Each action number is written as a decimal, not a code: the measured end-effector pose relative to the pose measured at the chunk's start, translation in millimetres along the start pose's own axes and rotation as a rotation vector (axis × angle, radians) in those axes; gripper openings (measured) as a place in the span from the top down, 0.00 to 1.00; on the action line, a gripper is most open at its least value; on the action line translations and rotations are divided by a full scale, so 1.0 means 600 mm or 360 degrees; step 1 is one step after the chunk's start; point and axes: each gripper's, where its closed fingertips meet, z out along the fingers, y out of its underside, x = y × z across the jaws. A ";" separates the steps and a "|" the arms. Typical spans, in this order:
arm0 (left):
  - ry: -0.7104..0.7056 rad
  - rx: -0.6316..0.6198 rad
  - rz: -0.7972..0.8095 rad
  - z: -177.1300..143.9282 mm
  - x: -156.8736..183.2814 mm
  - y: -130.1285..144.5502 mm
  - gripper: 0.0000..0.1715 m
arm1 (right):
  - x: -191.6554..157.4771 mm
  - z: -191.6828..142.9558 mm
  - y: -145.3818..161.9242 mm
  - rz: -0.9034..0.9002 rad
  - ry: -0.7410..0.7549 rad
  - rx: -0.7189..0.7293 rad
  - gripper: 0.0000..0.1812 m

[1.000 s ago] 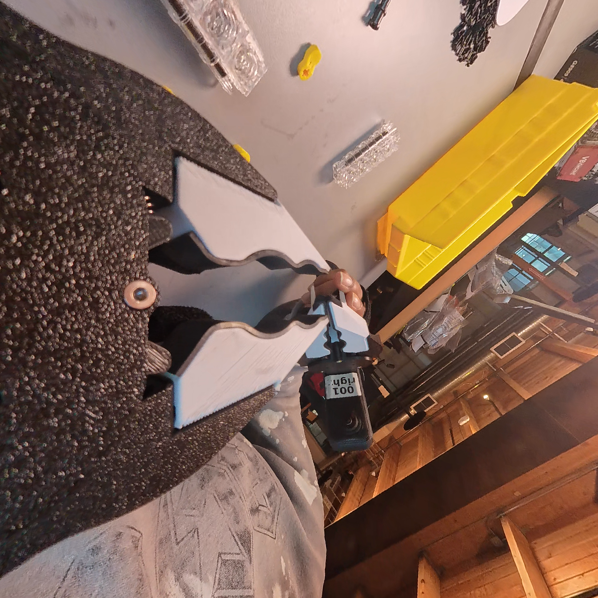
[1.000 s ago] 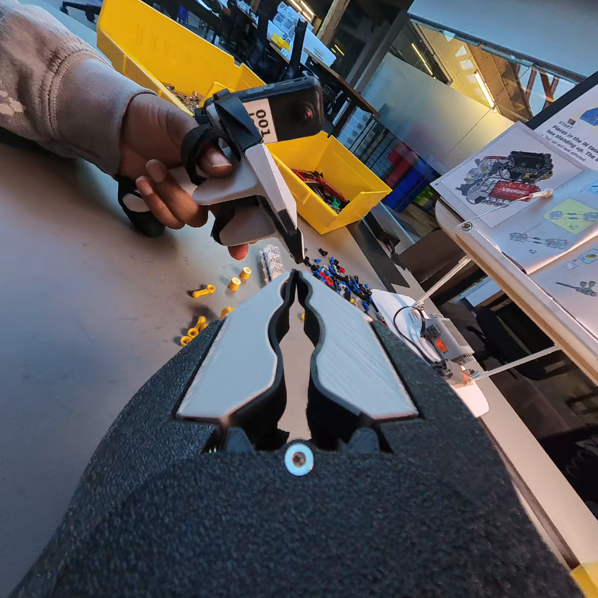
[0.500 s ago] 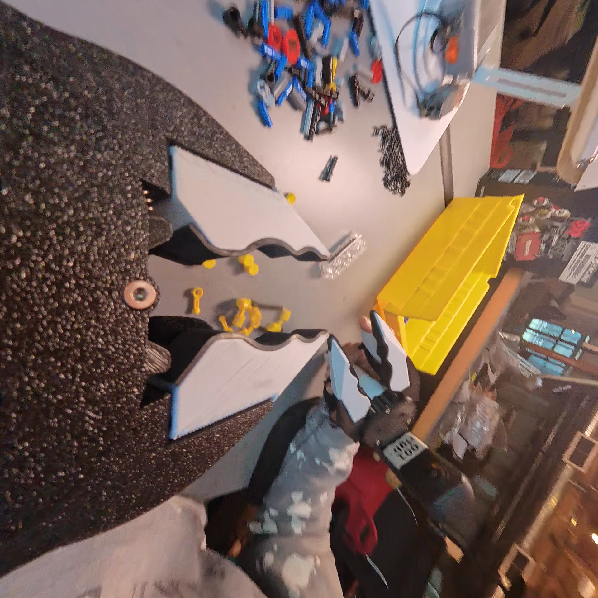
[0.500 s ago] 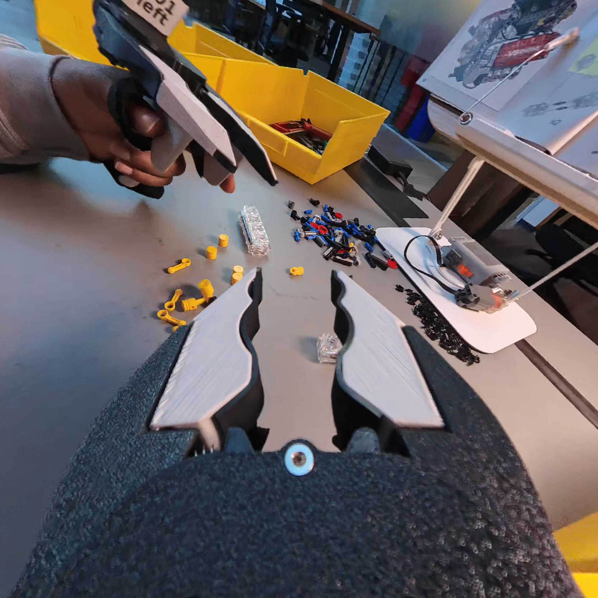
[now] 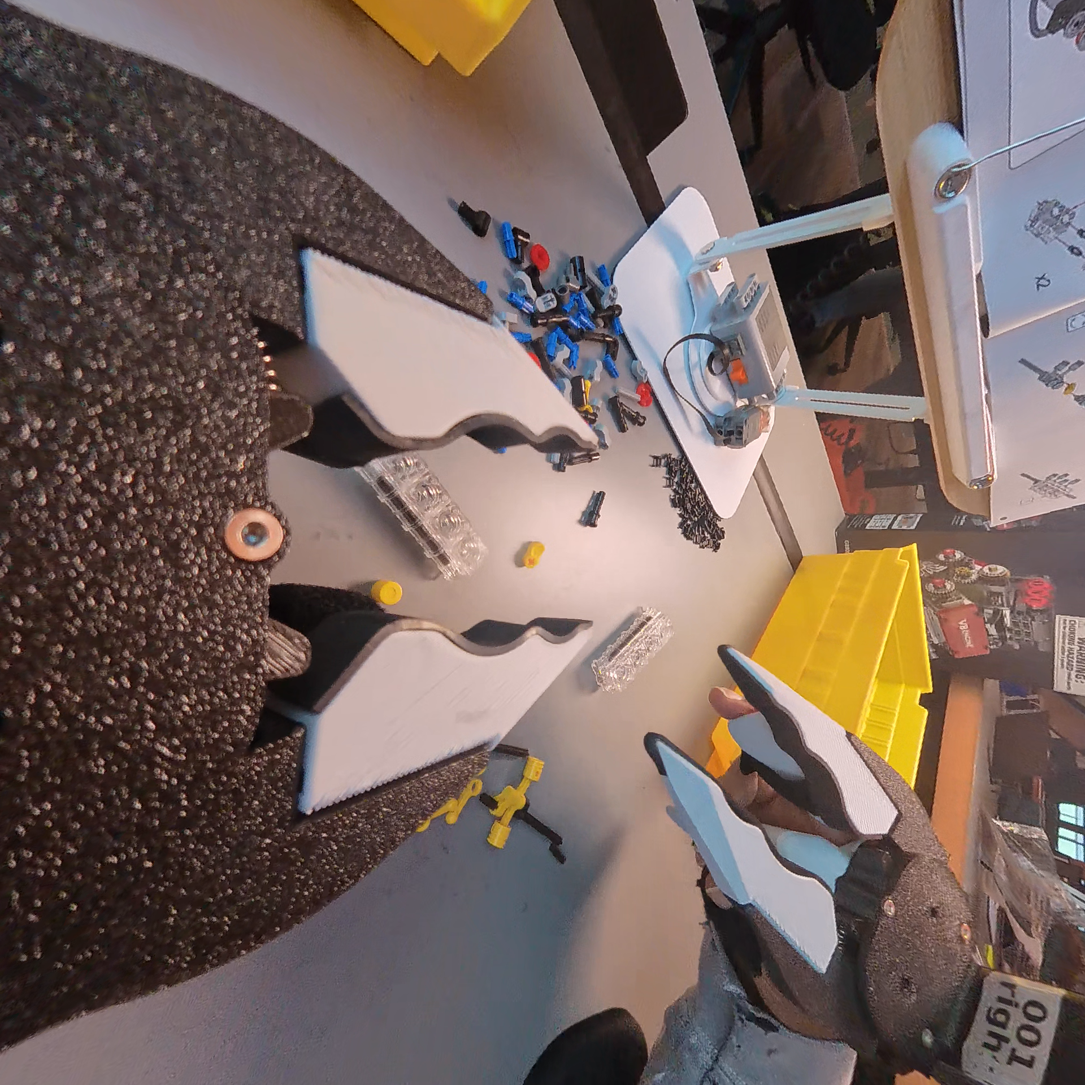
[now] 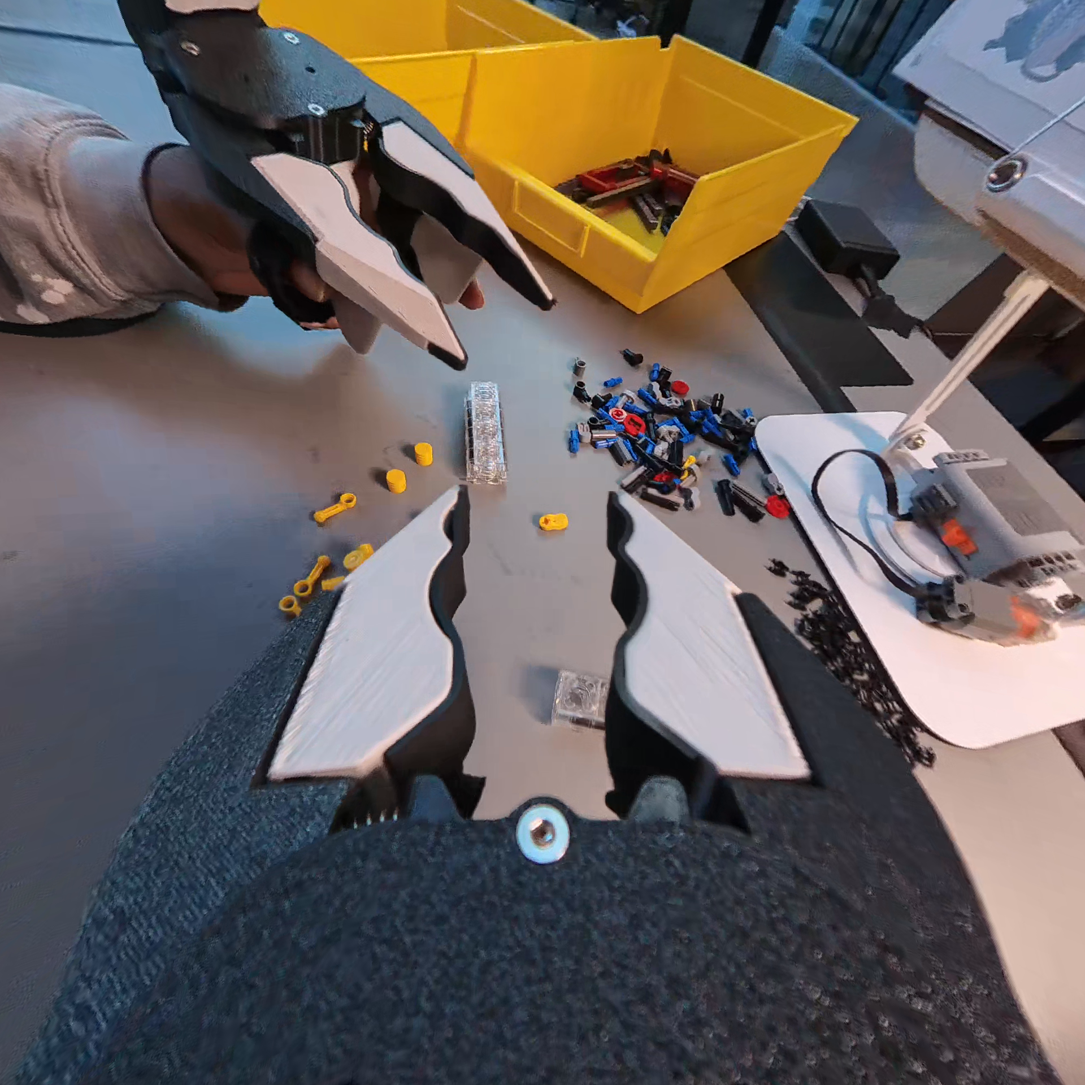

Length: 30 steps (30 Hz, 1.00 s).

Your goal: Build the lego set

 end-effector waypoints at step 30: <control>0.0102 -0.0027 0.0013 0.004 0.016 0.007 0.69 | -0.127 0.036 0.129 -0.0170 -0.0489 -0.0625 0.98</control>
